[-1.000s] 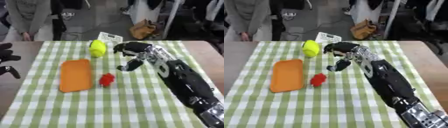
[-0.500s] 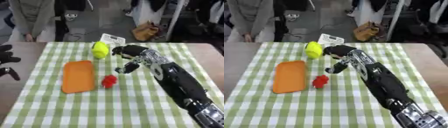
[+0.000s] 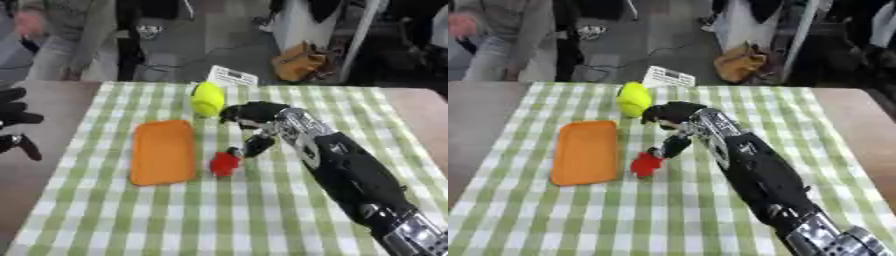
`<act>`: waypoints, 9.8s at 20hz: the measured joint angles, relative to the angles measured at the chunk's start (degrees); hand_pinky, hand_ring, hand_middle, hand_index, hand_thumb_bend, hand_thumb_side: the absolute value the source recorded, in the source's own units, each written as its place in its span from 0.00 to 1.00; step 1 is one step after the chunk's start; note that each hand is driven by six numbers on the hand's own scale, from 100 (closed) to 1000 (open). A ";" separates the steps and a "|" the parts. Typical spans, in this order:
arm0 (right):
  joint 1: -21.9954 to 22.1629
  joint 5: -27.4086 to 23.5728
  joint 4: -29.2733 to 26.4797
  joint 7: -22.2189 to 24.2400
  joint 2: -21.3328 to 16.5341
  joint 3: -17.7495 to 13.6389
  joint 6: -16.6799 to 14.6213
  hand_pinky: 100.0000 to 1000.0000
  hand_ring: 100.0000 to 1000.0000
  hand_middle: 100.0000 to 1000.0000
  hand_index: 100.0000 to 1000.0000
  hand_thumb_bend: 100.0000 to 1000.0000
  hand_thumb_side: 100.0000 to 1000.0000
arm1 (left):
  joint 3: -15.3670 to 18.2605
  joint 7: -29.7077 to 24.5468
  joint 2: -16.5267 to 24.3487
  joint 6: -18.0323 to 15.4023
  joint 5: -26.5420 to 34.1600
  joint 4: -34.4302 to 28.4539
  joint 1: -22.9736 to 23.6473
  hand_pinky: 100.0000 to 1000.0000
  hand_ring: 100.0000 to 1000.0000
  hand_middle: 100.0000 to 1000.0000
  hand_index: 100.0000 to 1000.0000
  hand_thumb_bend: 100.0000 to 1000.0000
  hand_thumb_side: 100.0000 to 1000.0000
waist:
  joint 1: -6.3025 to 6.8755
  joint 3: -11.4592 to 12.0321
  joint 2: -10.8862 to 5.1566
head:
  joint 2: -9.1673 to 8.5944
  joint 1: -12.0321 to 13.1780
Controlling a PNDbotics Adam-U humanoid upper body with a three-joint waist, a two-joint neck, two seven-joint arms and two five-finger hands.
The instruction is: Pick up objects on the table and place them in the box.
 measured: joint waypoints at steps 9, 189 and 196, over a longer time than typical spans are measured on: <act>-0.17 -1.20 0.92 3.91 0.00 0.28 -1.58 0.61 0.60 0.92 0.94 0.31 0.38 | 0.00 -0.08 -0.01 -0.05 0.01 -0.18 -1.02 0.26 0.65 0.80 0.75 0.00 0.95 | -0.01 0.81 1.49 | -0.08 0.10; -0.15 5.62 -4.74 -16.60 2.23 2.93 6.83 0.63 0.73 0.99 1.00 0.15 0.43 | -1.41 -2.02 -2.02 0.33 1.43 -1.40 -3.35 0.25 0.63 0.79 0.74 0.00 0.97 | -3.04 8.92 3.28 | -1.85 -3.51; -0.12 9.52 -3.42 -10.22 2.63 3.08 5.39 0.68 0.81 1.00 1.00 0.28 0.54 | -1.42 -2.08 -2.02 0.37 1.58 -1.42 -3.51 0.25 0.63 0.79 0.74 0.00 0.96 | -3.20 8.83 3.28 | -2.22 -3.51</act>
